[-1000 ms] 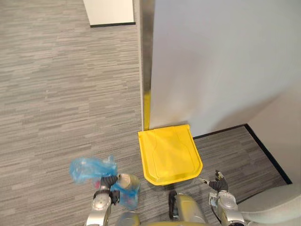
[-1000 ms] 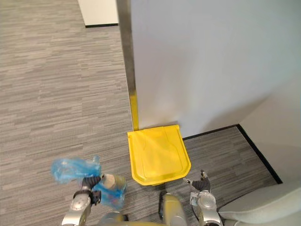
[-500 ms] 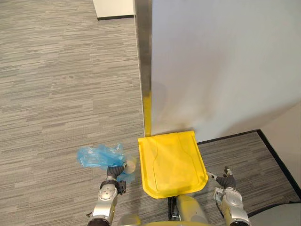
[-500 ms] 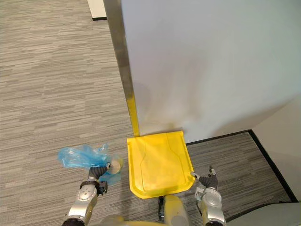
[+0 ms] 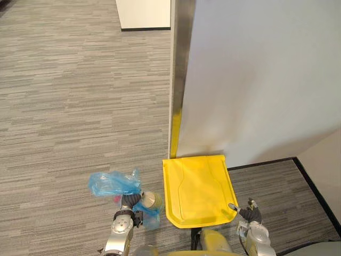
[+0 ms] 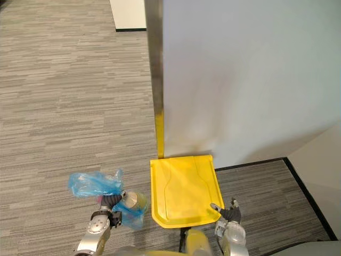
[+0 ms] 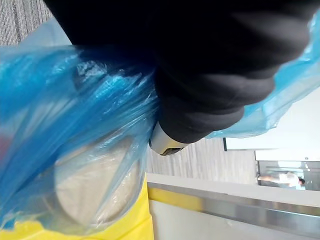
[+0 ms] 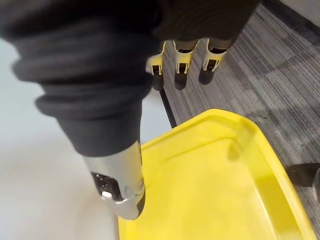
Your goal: Gather rubbish on tea table into small bin, then transfer packed bag to large trash can.
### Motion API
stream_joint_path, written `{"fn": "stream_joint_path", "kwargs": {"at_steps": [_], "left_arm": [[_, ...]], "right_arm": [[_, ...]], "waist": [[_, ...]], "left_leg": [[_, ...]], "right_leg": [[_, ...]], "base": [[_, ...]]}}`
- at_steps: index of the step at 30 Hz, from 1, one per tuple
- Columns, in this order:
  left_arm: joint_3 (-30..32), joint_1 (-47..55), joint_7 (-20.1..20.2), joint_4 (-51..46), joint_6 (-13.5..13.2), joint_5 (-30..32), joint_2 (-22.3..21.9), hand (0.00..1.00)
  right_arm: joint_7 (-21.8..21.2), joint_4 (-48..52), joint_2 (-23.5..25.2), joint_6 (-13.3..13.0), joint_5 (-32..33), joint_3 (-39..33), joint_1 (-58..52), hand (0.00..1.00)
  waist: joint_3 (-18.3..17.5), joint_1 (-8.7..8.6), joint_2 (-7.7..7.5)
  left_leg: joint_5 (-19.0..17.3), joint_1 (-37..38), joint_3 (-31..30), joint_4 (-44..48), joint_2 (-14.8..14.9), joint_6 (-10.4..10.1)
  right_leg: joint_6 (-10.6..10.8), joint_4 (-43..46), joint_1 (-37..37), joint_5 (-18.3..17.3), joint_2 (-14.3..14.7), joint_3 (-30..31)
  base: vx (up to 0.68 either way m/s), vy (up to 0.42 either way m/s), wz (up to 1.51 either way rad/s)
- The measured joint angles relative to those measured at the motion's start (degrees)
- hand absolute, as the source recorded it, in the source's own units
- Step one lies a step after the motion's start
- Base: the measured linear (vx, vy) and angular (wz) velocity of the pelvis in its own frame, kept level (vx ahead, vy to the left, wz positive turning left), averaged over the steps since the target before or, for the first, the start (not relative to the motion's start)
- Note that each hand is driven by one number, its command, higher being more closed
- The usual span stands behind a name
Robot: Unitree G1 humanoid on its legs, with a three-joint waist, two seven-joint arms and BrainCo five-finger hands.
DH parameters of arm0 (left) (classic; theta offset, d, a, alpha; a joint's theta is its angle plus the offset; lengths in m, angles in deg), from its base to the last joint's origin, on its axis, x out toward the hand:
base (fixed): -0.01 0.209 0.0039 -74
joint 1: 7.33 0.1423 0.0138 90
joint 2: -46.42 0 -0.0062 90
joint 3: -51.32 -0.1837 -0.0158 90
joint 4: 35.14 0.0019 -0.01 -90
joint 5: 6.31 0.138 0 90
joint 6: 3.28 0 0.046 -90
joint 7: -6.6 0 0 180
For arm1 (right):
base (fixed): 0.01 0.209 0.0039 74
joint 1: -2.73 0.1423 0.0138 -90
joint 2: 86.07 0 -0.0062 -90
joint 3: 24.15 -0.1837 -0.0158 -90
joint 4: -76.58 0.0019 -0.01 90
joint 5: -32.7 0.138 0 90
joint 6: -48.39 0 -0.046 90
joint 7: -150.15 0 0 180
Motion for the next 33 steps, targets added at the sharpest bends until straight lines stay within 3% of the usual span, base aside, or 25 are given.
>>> {"fn": "stream_joint_path", "kwargs": {"at_steps": [1, 2, 3, 4, 5, 6, 7, 8, 10, 13, 15, 17, 18, 20, 21, 22, 25, 33], "left_arm": [[0.3, 0.6, 0.0, -0.5, 0.1, -0.1, 0.2, 1.0], [1.2, 1.0, 0.0, -0.8, 0.3, -0.1, 0.6, 1.0], [1.9, 1.6, -0.1, -0.9, 0.5, -0.2, 0.2, 1.0], [2.2, 2.6, -0.1, -1.8, 0.2, -0.4, -0.9, 1.0], [2.2, 2.6, -0.2, -3.3, -0.3, -0.7, -0.9, 1.0], [2.3, 2.1, -0.2, -3.6, -0.3, -1.0, -0.6, 1.0], [2.4, 1.6, -0.2, -3.5, -0.2, -1.1, -0.9, 1.0], [2.2, 1.5, -0.1, -2.9, -0.2, -1.5, -1.2, 1.0], [1.7, 1.8, -0.1, -2.3, -0.1, -2.2, -1.3, 1.0], [1.1, 2.8, -0.1, -2.0, -0.1, -2.2, -1.0, 1.0], [0.6, 3.9, 0.0, -2.1, 0.2, -2.2, -1.1, 1.0], [0.6, 3.8, 0.1, -2.2, 0.1, -2.2, -1.1, 1.0], [0.6, 3.8, 0.1, -2.2, 0.1, -2.2, -1.2, 1.0], [0.7, 4.0, 0.1, -2.0, 0.1, -2.2, -1.1, 1.0], [0.7, 3.5, 0.0, -0.9, 0.2, -2.2, -0.2, 1.0], [0.6, 3.5, 0.0, -0.1, 0.2, -2.1, 0.3, 1.0], [0.7, 3.7, 0.0, 1.6, 0.2, -2.1, 0.8, 1.0], [0.9, 3.9, -0.1, 5.9, 0.2, -2.0, 1.7, 1.0]], "right_arm": [[0.0, 0.0, 0.4, 0.0, 0.0, 0.5, -0.2, 0.0], [-0.1, -0.1, 0.3, 0.0, 0.0, 1.3, -0.3, 0.0], [-0.2, 0.0, 0.1, -0.2, -0.1, 2.0, 0.2, 0.0], [-0.2, 0.5, 0.0, -0.6, -0.1, 2.1, 0.9, 0.0], [-0.2, 0.4, 0.1, -0.7, -0.1, 2.3, 1.8, 0.0], [-0.1, 0.4, -0.1, -0.7, -0.2, 2.6, 2.3, 0.0], [-0.1, -0.3, -1.4, -0.7, -0.2, 3.8, 4.0, 0.0], [0.0, -0.5, -2.7, -0.9, -0.2, 4.2, 6.1, 0.0], [0.6, -1.1, -3.4, -0.9, -0.2, 4.1, 7.5, 0.0], [1.0, -1.1, -3.3, -0.8, 0.0, 3.8, 5.8, 0.0], [1.1, -0.2, -3.3, -0.7, 0.0, 3.7, 4.1, 0.0], [1.1, -0.2, -3.1, -0.7, 0.0, 3.6, 3.4, 0.0], [1.0, -0.2, -3.2, -0.7, 0.0, 3.6, 2.9, 0.0], [1.0, -0.4, -3.7, -0.8, 0.2, 3.1, 2.6, 0.0], [0.8, -1.4, -2.8, -0.8, 0.4, 3.0, 2.7, 0.0], [0.8, -2.1, -2.2, -0.8, 0.7, 2.9, 2.4, 0.0], [0.8, -3.7, -2.3, -0.8, 0.7, 2.4, 2.1, 0.0], [0.8, -5.6, -3.6, -0.8, 0.7, 1.7, 1.8, 0.0]], "waist": [[-0.1, -0.13, -1.18], [-0.6, -0.27, -2.64], [-1.2, 0.25, -2.24], [-2.4, 2.61, -0.59], [-1.9, 2.36, -1.41], [-1.6, 2.37, -2.13], [-1.3, 2.76, -1.91], [0.0, 2.94, 1.19], [1.7, 2.31, 2.85], [1.8, 2.29, 2.31], [1.8, 2.04, 1.99], [1.8, 1.77, 1.89], [1.7, 0.5, 1.86], [1.2, -0.12, 2.83], [1.0, -0.54, 1.75], [0.8, -0.6, 1.54], [0.7, -0.73, 1.93], [-0.2, -0.9, 2.9]], "left_leg": [[0.0, -0.5, -0.3, 1.5, -1.3, 0.0], [-0.1, -1.2, -0.4, 3.0, -1.9, 0.0], [0.5, -3.4, 0.3, 4.4, -2.1, 0.9], [1.6, -4.3, 1.8, 2.6, 0.0, 1.5], [1.6, -4.9, 2.1, 2.2, -1.2, 1.3], [1.6, -6.4, 2.0, 2.9, -1.8, 1.2], [1.5, -9.7, 1.7, 5.2, -1.0, 0.9], [2.1, -11.8, 1.1, 6.0, 0.7, -0.1], [3.9, -11.7, 0.2, 3.8, 1.4, -2.8], [5.9, -13.1, -1.3, 4.8, 1.7, -5.1], [3.9, -13.7, -0.7, 10.9, 3.1, -3.1], [3.0, -13.2, -0.6, 12.7, 3.3, -2.4], [2.6, -11.7, -0.3, 11.6, 3.2, -2.5], [2.0, -7.7, 0.2, 0.6, 2.8, -2.3], [3.9, -7.4, 0.6, -3.4, 1.6, -2.0], [4.9, -6.9, 0.9, -5.2, 0.5, -1.7], [5.3, -5.5, 2.4, -6.5, -1.4, -1.2], [6.1, -2.8, 3.4, -8.2, -2.2, -0.5]], "right_leg": [[1.0, 5.5, -0.5, -1.9, -2.1, 0.5], [1.0, 5.3, -0.8, -1.4, -2.4, 0.3], [1.7, 1.2, 0.3, -0.7, -1.2, 0.1], [2.7, 0.0, 2.0, -3.8, 0.6, 2.8], [2.2, 1.9, 3.3, -7.4, 0.0, 3.3], [1.5, -2.2, 4.6, -9.4, -0.1, 4.4], [0.3, -9.3, 6.0, -9.4, 0.8, 4.5], [-0.9, -14.3, 7.1, -5.9, 3.1, 4.3], [-1.6, -15.9, 6.8, -3.9, 4.1, 4.1], [-2.8, -15.4, 5.7, -3.1, 3.3, 2.9], [-3.4, -15.7, 5.0, -1.6, 3.2, 2.2], [-3.1, -16.8, 5.0, -0.6, 2.7, 1.6], [-2.9, -18.9, 5.2, 0.7, 2.3, 0.7], [-1.3, -21.9, 5.0, 3.2, 2.8, 0.5], [-0.1, -25.3, 5.4, 5.8, 2.0, 0.6], [0.7, -29.5, 7.0, 8.6, 1.7, 0.6], [1.3, -35.1, 10.2, 12.7, 0.6, 2.2], [1.5, -38.9, 12.3, 14.8, 1.1, 3.7]], "base": [[-0.03, -0.014, 0.51], [-0.08, -0.035, 0.11], [-0.17, -0.072, -0.32], [-0.15, -0.103, -0.16], [-0.09, -0.132, 0.02], [-0.09, -0.131, 0.21], [-0.17, -0.091, -0.06], [-0.21, -0.062, -0.19], [-0.23, -0.061, -0.02], [-0.24, -0.098, 0.13], [-0.23, -0.034, 0.08], [-0.16, 0.054, 0.22], [-0.15, 0.113, 0.37], [-0.15, 0.151, 0.22], [-0.14, 0.163, 0.04], [-0.12, 0.151, 0.01], [-0.1, 0.154, -0.18], [0.02, 0.017, -0.12]]}}
